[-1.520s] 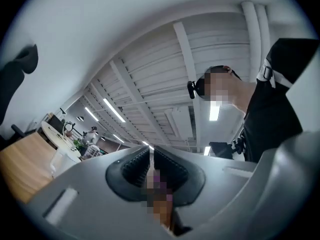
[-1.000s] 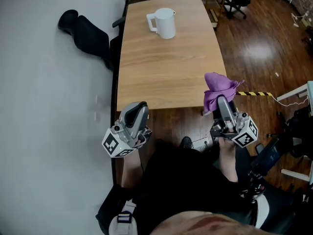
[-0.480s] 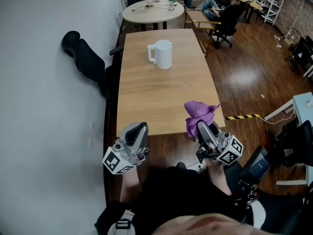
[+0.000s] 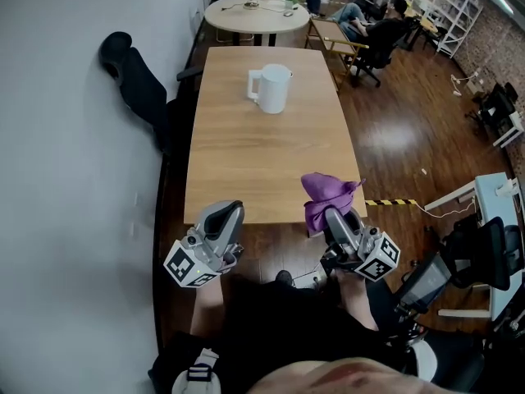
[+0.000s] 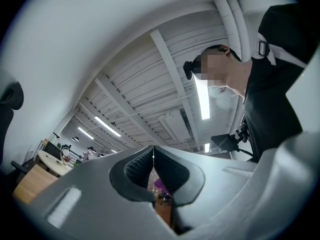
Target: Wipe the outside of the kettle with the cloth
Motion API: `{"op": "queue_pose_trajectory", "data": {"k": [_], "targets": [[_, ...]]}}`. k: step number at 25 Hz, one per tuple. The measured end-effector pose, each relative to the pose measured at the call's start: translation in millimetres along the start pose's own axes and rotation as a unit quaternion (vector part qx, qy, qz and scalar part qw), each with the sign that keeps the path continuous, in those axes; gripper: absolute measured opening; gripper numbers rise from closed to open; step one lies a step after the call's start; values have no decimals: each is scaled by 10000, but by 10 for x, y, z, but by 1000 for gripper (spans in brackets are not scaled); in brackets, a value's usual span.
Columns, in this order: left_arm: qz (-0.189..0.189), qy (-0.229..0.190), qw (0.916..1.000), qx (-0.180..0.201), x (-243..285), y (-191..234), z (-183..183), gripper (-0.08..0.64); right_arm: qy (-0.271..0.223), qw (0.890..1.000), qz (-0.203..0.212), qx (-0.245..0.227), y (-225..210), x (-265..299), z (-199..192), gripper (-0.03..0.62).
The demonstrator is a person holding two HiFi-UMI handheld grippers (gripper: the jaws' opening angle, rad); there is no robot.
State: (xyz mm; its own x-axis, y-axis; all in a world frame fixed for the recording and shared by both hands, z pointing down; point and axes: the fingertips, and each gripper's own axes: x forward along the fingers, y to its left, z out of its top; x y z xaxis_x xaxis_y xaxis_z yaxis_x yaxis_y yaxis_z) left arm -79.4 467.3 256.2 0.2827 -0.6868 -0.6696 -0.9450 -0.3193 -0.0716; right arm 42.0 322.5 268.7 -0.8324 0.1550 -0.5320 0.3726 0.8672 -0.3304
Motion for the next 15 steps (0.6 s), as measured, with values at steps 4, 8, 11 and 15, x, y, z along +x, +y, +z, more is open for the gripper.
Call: {"op": "queue_pose_trajectory", "data": {"k": [4, 8, 11, 15], "targets": [[28, 30, 10000, 71, 26, -26, -85, 0, 35, 10000, 68, 39, -64, -20, -15, 58], [67, 96, 9999, 107, -12, -31, -165, 0, 17, 9999, 62, 78, -120, -63, -49, 58], [75, 126, 9998, 123, -16, -36, -203, 0, 4, 10000, 57, 79, -152, -86, -55, 58], [49, 142, 9998, 159, 9, -29, -280, 0, -6, 10000, 62, 69, -223, -116, -60, 58]]}}
